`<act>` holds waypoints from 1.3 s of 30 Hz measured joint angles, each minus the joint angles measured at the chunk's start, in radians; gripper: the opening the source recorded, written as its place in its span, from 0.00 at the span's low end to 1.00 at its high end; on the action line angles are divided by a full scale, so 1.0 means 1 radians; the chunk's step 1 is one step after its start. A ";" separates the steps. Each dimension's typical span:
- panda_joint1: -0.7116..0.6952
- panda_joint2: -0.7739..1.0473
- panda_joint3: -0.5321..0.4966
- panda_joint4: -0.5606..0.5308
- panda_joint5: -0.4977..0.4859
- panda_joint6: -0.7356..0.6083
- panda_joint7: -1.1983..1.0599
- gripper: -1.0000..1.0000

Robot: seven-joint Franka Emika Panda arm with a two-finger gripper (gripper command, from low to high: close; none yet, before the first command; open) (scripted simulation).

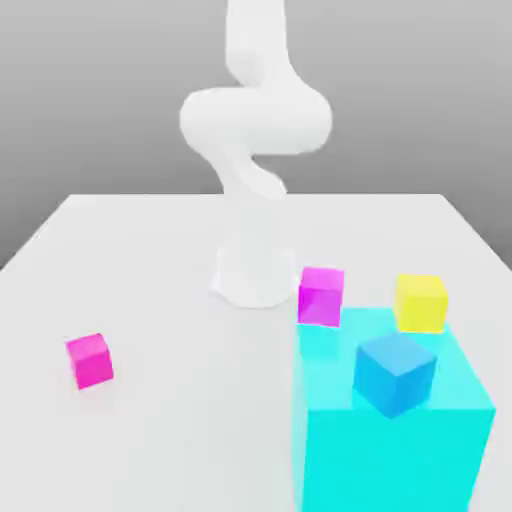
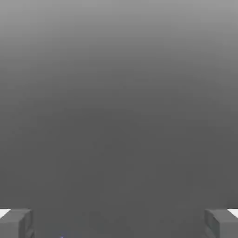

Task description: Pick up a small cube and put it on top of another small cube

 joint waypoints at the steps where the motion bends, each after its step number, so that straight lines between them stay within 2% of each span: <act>1: -0.024 0.021 0.002 -0.014 0.004 0.014 0.044 0.50; 13: -0.291 0.252 0.038 -0.174 0.042 0.172 0.542 0.50; 26: -0.550 0.501 0.057 -0.346 0.039 0.343 1.111 0.50; 39: -0.767 0.760 0.007 -0.506 -0.008 0.524 1.684 0.50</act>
